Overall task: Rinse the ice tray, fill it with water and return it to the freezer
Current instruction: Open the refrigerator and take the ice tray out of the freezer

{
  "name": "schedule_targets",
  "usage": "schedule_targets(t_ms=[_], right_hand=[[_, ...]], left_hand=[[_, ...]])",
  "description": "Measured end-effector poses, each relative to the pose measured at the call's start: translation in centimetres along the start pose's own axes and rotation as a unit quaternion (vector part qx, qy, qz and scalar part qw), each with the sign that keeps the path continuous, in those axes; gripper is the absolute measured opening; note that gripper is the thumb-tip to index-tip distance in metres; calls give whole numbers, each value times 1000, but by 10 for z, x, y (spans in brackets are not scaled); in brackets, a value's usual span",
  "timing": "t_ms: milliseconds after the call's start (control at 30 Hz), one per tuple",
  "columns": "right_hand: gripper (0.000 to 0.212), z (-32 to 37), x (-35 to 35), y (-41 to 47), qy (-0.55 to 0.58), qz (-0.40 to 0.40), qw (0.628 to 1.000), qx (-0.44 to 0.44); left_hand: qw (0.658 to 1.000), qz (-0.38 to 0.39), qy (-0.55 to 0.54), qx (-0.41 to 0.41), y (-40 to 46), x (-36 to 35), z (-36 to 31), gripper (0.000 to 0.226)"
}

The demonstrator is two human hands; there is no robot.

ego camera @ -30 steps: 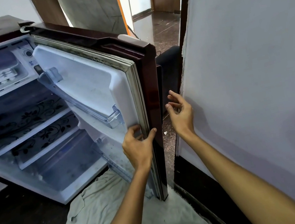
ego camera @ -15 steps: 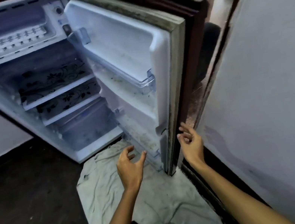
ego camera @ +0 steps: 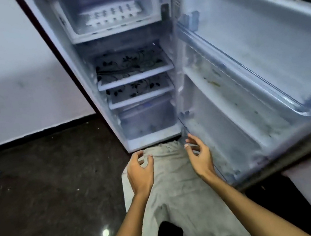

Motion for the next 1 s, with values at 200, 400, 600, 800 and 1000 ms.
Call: schedule_targets(t_ms=[200, 400, 600, 800, 1000], right_hand=[[39, 91, -88, 80, -18, 45, 997, 66], [41, 203, -126, 167, -63, 50, 981, 175], [43, 292, -148, 270, -129, 40, 959, 250], [50, 349, -183, 380, -175, -6, 942, 288], [77, 358, -214, 470, -274, -19, 927, 255]], left_hand=[[998, -53, 3, -37, 125, 48, -36, 31], [991, -57, 15, -122, 242, 55, -117, 33], [976, -69, 28, -205, 355, 45, -197, 38], [961, -37, 128, -242, 468, 19, -253, 80], [973, 0, 132, -191, 541, -7, -254, 122]])
Point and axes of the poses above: each hand's wrist, its own y-axis towards the middle knuckle, its own x-axis out of the back of the hand, z = x × y, the point moved 10 cm from there along y, towards the middle knuckle, and after that the axes turned 3 degrees about -x, right-handed, at the moved point
